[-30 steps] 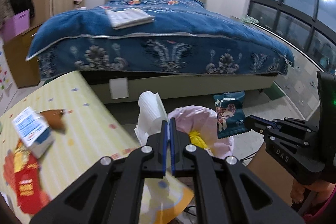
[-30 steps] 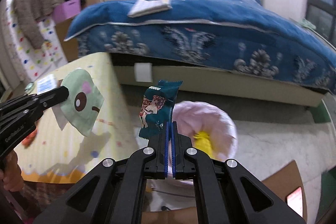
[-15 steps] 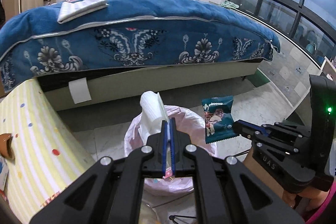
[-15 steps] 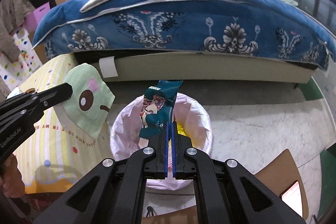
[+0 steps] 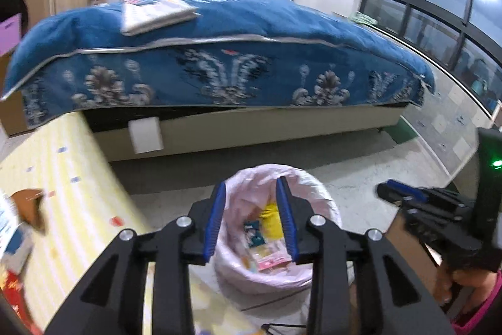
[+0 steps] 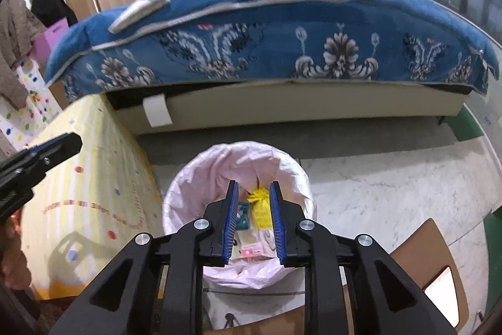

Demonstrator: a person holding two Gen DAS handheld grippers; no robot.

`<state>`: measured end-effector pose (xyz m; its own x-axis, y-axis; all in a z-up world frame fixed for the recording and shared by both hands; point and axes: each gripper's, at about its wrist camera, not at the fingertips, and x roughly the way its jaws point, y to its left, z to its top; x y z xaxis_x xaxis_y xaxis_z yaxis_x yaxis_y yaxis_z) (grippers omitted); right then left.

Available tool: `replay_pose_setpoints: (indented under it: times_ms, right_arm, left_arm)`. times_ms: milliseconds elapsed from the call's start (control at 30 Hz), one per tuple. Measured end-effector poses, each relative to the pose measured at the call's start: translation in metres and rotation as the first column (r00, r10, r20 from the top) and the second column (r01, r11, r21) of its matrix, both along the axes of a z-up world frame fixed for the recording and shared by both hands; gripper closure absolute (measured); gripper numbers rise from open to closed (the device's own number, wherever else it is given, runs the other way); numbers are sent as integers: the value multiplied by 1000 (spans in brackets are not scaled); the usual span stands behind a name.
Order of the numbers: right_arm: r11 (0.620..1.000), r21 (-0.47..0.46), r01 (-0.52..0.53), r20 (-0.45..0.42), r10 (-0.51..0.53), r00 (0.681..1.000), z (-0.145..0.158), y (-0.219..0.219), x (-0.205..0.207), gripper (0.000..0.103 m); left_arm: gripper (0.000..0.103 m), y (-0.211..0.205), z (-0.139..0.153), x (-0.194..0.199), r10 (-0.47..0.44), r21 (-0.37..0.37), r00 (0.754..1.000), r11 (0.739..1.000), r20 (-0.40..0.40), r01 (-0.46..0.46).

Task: Collect trash
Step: 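Carry the mask pack and snack wrapper to the wastebasket and release both, then move both tools back over the table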

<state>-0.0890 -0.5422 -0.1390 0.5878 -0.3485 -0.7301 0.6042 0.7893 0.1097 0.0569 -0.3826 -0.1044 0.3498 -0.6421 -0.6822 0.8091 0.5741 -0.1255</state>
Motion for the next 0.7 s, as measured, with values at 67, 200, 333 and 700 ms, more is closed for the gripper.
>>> replay_pose_setpoints:
  times_ms: [67,200,333,700]
  right_arm:
    - [1000,-11,-16,31,17,999,12,12,-3,81]
    - [998,-23,-64,93,66,994,35,36,-2,81]
    - [989,-31,-146,136,149,980,50,66,7,81]
    - [914,-27,-404,94,404,910,50,158,64,71]
  left_arm:
    - [71,14,5,1,27,-7,1000,1000,7,-27]
    - [71,49,16,-3,76,-19,997,997,17,-76]
    - [71,90,30,-5,130,-49,991,990,21,-129]
    - [69,211,36,-6,362,-62,930,931,59,-359]
